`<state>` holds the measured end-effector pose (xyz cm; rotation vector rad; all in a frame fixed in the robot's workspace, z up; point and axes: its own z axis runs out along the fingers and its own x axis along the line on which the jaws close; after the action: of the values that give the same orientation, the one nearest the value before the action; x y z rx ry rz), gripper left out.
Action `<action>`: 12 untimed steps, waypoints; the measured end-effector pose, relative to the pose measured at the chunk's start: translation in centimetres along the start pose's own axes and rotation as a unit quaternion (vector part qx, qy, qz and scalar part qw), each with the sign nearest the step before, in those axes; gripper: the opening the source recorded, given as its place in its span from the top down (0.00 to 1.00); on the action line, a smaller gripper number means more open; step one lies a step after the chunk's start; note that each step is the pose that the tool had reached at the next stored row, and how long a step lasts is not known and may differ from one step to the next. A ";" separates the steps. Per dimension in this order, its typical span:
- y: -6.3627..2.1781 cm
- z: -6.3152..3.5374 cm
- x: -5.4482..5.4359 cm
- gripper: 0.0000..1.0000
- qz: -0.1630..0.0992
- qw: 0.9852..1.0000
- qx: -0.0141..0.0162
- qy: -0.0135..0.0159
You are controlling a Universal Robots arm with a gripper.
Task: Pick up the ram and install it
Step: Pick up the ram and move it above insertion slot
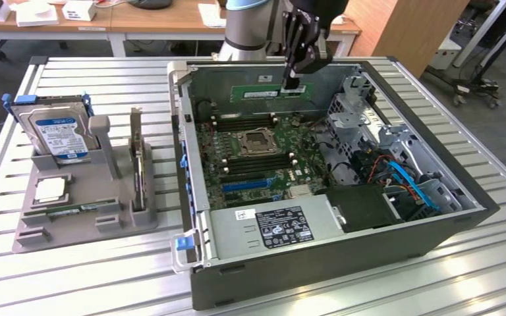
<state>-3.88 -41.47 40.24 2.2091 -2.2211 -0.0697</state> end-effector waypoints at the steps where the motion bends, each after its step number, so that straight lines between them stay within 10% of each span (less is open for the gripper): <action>1: 0.01 0.01 -0.2 0.89 0.000 1.000 0.000 0.000; 12: 0.01 0.05 -1.2 0.89 0.002 1.000 0.000 0.000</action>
<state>-3.89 -40.26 40.22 2.2052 -2.2253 -0.0694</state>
